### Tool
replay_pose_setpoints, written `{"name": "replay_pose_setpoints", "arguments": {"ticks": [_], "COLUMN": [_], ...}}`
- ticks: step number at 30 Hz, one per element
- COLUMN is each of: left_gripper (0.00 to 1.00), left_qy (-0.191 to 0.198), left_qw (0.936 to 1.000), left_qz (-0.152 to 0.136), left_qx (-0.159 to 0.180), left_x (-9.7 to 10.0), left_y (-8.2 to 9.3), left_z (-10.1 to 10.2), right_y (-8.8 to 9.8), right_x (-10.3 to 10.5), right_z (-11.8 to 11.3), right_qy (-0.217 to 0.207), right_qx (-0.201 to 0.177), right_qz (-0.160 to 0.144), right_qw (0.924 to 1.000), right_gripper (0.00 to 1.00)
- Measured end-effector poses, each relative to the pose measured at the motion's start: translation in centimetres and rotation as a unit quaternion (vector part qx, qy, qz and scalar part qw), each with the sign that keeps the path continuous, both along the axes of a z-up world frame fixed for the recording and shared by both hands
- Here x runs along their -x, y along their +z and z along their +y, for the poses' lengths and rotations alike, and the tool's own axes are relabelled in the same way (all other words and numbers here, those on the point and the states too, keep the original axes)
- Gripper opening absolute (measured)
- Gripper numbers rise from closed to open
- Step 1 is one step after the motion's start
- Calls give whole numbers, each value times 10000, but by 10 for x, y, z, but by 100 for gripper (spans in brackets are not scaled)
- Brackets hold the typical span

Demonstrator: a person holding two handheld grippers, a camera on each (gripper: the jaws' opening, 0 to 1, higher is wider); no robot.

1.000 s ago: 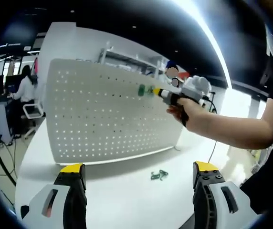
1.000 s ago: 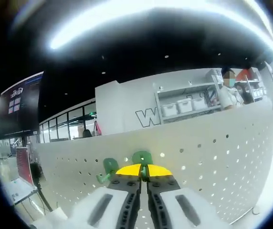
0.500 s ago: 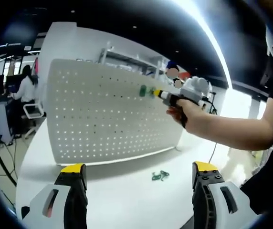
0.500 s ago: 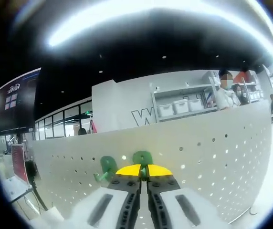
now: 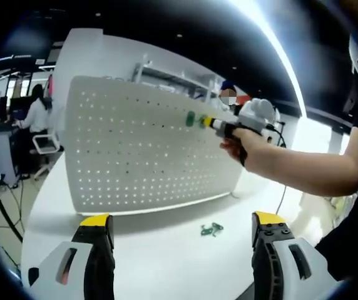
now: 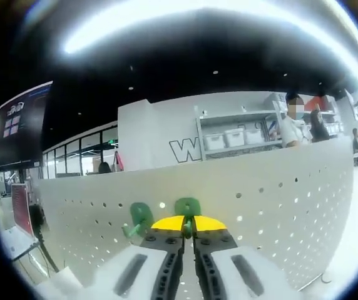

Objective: Insert the hook assembly into the mounting plate slot until the hook locks in place.

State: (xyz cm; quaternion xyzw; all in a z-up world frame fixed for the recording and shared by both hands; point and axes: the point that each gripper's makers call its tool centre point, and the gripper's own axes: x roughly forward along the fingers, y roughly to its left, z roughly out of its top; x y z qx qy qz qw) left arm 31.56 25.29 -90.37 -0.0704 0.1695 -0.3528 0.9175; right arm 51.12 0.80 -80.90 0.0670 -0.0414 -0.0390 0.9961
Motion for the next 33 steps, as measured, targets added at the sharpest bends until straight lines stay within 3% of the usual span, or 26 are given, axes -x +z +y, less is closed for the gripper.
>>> {"name": "replay_pose_setpoints", "arguments": {"ticks": [12,23,29,33], "left_gripper": [93,93,94,93], "left_qy": [61,123,141,160], "left_qw": [10000,9999,9997,9996], "left_qz": [-12,-22,29,53], "left_qx": [-40,-117,-190,-205], "left_x": [3,6,9,10], "left_y": [0,0,-3,-4], "left_z": [3,8,9,9], "right_y": [2,16,24,37], "right_x": [0,6,14,23], "right_z": [2,1,-1,-2], "right_qy": [74,114,171,308], "right_qx": [-29,-41,-136,-441], "right_qz": [33,-106,-178,-427], "right_qw": [10000,9999,9996,9976], "right_gripper": [8,14,17,21]}}
